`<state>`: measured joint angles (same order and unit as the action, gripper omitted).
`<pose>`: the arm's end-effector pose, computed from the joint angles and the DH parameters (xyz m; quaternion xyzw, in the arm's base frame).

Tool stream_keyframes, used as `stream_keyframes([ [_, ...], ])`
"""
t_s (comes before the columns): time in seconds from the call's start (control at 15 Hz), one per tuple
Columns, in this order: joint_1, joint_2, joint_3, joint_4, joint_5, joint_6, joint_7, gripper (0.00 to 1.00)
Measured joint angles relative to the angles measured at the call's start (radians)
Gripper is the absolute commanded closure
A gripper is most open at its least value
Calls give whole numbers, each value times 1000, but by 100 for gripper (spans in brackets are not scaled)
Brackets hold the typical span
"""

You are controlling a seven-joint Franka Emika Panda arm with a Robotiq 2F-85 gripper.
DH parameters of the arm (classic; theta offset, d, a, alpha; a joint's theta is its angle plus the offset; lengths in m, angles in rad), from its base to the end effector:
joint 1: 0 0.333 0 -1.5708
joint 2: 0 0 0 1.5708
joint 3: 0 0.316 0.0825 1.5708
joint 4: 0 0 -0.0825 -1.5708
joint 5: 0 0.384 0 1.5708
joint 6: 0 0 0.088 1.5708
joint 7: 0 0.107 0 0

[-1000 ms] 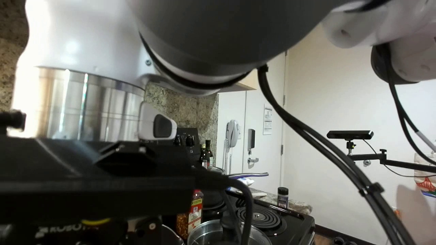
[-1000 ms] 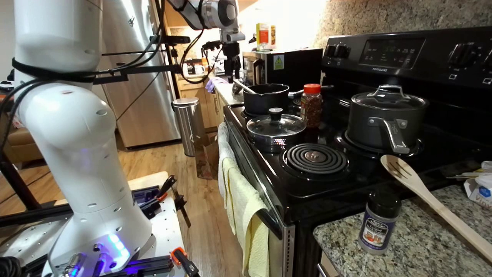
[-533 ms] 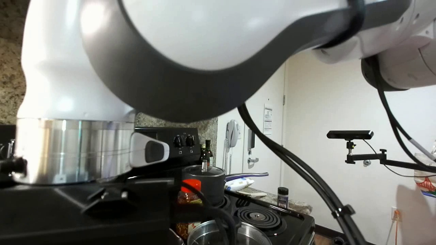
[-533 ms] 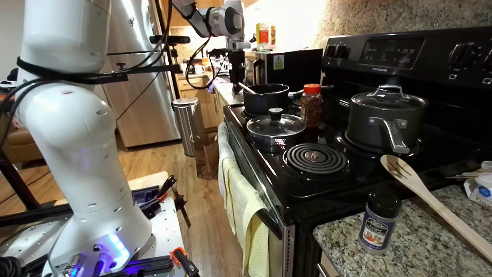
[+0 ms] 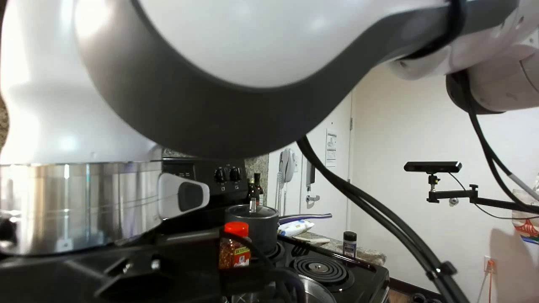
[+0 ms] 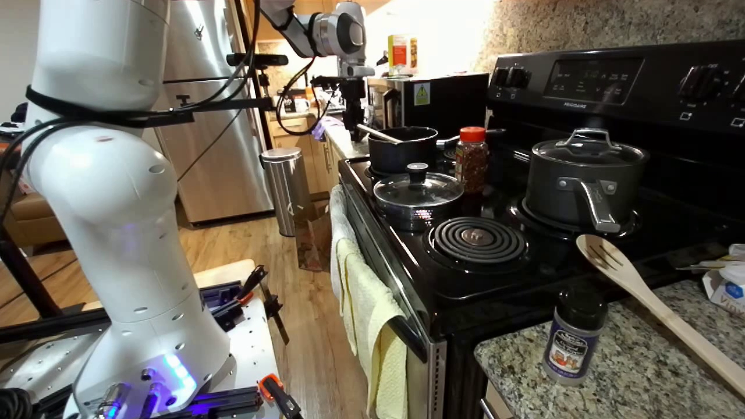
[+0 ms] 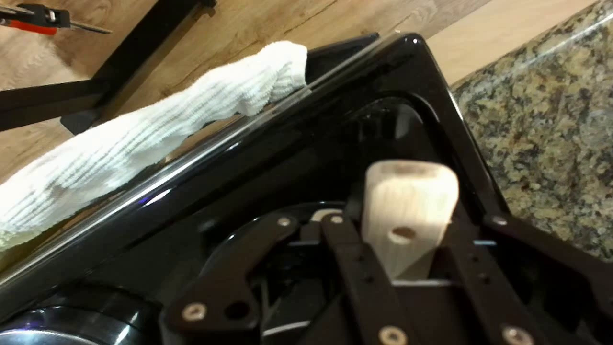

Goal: Move the wooden spoon from the left side of the stove to the right side

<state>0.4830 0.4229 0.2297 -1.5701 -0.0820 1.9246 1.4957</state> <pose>0.5222 0.4183 0.3984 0.9265 -0.3751 -0.0208 0.0213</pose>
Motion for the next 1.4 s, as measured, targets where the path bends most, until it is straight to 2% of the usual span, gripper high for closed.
stream_keyframes([
  [0.33, 36, -59, 23, 9, -5, -85, -3, 98],
  [0.73, 52, -244, 40, 12, -73, -245, -3, 98],
  [0.8, 49, -271, 41, 11, -84, -269, -3, 91],
  [0.93, 42, -289, 46, 11, -84, -275, -3, 91],
  [1.0, 42, -284, 47, 11, -84, -274, -3, 98],
  [1.4, 21, -286, 46, 25, -109, -272, -3, 98],
])
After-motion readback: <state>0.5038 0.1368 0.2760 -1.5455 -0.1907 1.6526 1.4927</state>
